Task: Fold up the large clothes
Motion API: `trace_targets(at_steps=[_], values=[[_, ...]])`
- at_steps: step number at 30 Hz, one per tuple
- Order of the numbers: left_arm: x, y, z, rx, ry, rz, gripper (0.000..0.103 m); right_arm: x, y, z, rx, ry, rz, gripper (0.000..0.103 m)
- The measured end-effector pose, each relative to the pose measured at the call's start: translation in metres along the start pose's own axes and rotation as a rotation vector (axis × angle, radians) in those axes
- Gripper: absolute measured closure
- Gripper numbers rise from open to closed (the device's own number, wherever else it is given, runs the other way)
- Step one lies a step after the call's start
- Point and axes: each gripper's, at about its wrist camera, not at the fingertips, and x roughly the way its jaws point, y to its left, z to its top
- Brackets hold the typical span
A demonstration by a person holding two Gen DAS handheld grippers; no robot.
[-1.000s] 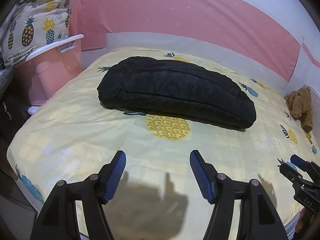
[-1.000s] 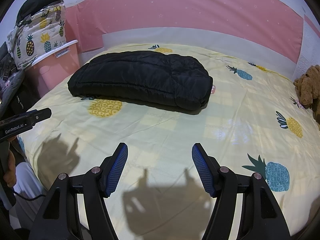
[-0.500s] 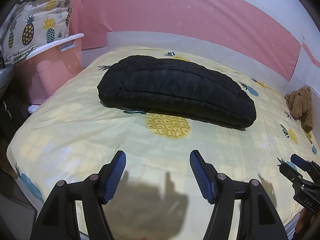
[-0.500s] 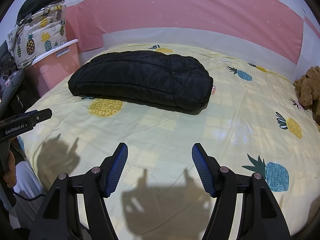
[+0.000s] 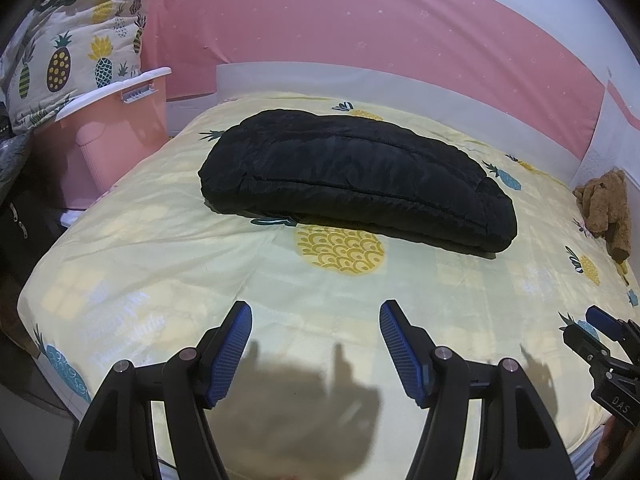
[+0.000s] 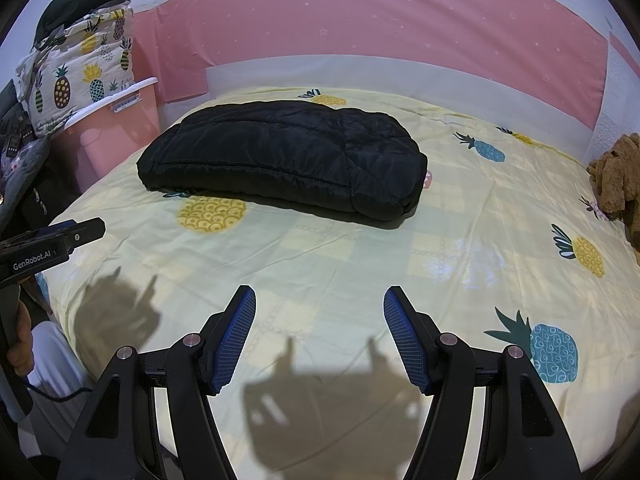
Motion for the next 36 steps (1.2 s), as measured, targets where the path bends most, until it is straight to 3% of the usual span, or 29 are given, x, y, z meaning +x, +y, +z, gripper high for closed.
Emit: trace_targets(at_steps=[36], values=[[0.0027,-0.0054,-0.0058,-0.004,-0.014,0.052,0.033,0.0029,-0.0033,-0.0028,-0.018,0.013,-0.001,0.036]])
